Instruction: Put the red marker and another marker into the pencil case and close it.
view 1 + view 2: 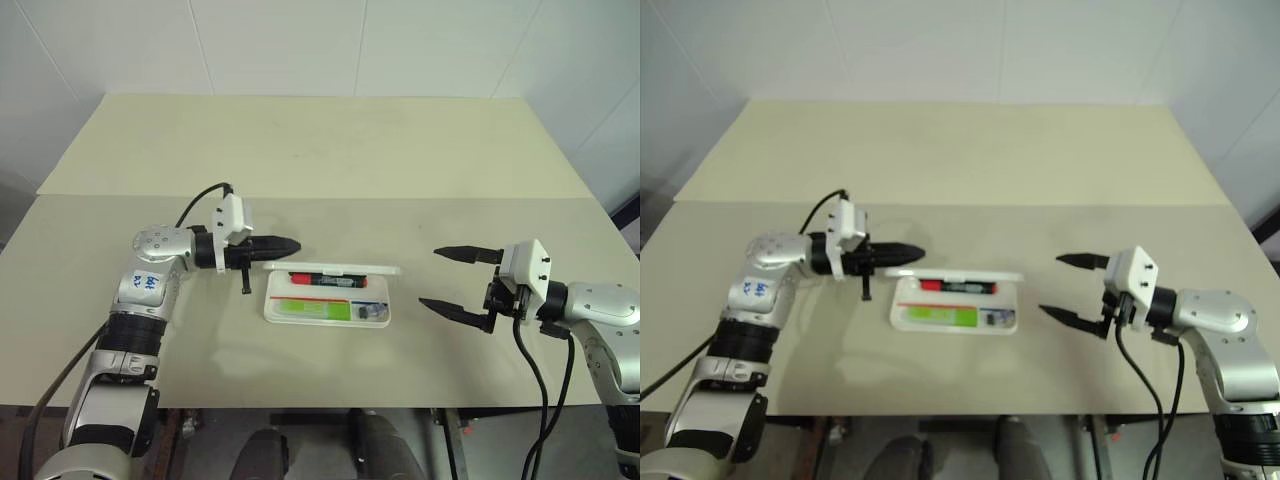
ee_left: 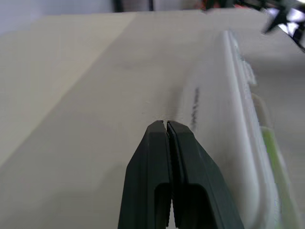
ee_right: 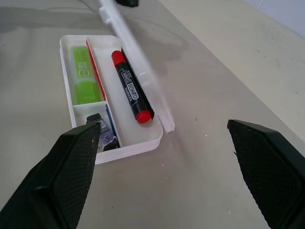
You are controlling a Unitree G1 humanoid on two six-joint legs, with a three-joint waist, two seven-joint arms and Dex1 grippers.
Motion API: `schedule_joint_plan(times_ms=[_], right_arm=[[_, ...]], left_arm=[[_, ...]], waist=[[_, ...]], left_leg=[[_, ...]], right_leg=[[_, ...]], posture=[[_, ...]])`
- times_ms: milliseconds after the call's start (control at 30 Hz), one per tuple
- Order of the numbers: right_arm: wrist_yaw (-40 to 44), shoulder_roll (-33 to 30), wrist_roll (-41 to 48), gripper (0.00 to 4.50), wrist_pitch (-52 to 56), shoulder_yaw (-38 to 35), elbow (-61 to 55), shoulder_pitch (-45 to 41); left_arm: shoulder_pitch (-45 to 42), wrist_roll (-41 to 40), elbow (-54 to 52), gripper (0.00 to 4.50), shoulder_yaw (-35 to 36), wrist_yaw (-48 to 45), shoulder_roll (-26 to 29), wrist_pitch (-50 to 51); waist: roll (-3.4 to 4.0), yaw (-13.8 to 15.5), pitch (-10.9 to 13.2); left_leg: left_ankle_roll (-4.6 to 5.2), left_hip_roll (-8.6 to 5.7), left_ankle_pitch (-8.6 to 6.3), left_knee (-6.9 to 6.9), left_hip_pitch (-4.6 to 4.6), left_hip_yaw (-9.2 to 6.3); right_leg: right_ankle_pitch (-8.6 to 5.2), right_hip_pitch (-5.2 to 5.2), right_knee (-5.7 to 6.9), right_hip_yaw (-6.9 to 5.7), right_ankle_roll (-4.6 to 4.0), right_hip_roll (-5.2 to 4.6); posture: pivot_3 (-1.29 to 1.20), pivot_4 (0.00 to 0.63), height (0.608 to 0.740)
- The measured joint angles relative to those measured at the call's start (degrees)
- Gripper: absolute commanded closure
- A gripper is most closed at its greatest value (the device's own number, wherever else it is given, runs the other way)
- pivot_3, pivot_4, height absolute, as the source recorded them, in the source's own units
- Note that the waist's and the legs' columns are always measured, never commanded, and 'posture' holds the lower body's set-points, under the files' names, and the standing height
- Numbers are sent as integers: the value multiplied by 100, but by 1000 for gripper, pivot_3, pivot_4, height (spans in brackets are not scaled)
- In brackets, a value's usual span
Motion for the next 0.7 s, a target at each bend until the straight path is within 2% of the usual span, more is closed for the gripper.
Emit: schedule_joint_plan(times_ms=[333,700], right_arm=[[-197,5,26,0,102,-1,-346,181],[-526,15,44,0,165,-28,-693,408]], left_arm=[[280,371,-378,4464,-537,158,3,429],[55,591,-513,4464,-933,210,-48,979]], waist=[[0,-4,0],[1,13,-1]], left_leg=[[2,1,-1,3,0,1],[4,-4,0,6,7,-1]], right_leg=[[0,0,2,3,0,2],[0,12,2,4,0,1]], posture=[[0,150,740],[0,150,740]])
